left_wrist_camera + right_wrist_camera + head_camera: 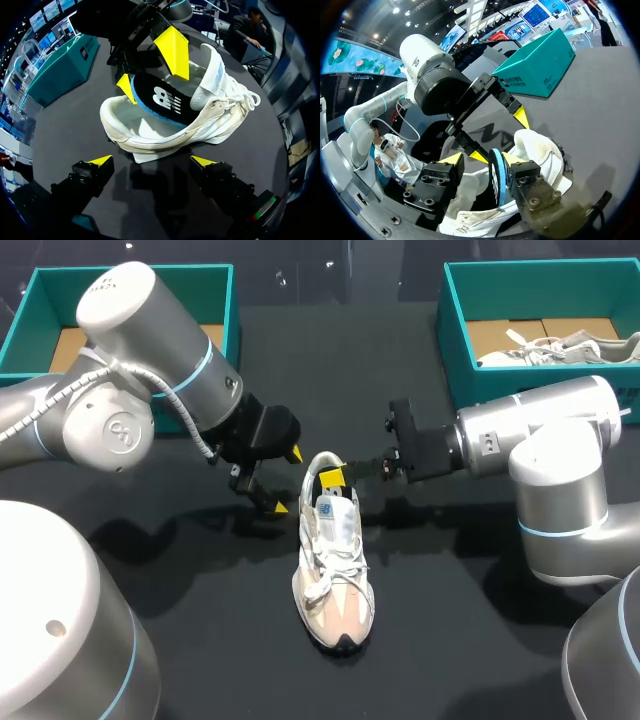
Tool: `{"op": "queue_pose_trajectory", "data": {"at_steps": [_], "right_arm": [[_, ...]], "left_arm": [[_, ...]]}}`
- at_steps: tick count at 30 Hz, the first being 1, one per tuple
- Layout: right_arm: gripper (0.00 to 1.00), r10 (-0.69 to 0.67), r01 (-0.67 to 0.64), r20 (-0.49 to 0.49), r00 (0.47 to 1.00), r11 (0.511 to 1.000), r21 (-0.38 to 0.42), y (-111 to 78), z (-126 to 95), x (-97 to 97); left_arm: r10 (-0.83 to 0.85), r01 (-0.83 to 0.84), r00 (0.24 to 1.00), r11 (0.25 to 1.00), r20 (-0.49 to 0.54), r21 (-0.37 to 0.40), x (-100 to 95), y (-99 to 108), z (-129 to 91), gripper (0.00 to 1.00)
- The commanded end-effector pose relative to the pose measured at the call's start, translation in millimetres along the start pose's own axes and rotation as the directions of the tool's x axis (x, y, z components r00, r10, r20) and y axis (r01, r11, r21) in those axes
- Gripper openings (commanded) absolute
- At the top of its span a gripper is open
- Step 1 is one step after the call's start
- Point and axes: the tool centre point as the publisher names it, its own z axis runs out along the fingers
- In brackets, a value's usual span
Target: Take the shoe out of the shoebox, open the shoe tongue, remove and reinsert the insole, then place the shoe into the shoebox
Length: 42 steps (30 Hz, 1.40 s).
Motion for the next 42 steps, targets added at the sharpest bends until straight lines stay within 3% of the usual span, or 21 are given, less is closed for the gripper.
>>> {"op": "queue_pose_trajectory", "data": {"at_steps": [1,9,24,42], "right_arm": [[0.49,0.001,-0.001,0.017,1.000,1.000,-0.001,-0.6,-4,6.2],[0.49,0.008,-0.008,0.030,1.000,1.000,-0.002,-0.5,-7,4.0],[0.48,0.075,-0.074,0.087,0.993,0.997,-0.012,-7.7,-31,-6.2],[0.48,0.215,-0.222,0.292,0.932,0.975,-0.009,-15.7,-101,-2.3]], "left_arm": [[0.000,0.000,1.000,1.000,0.002,-0.001,1.0,1,-1,1.00],[-0.004,0.004,1.000,1.000,0.008,-0.002,0.9,4,-3,1.00],[0.004,-0.004,1.000,1.000,0.026,0.002,-1.7,8,-18,1.00],[0.060,-0.060,0.998,0.998,-0.016,-0.014,-10.3,41,-60,1.00]]}}
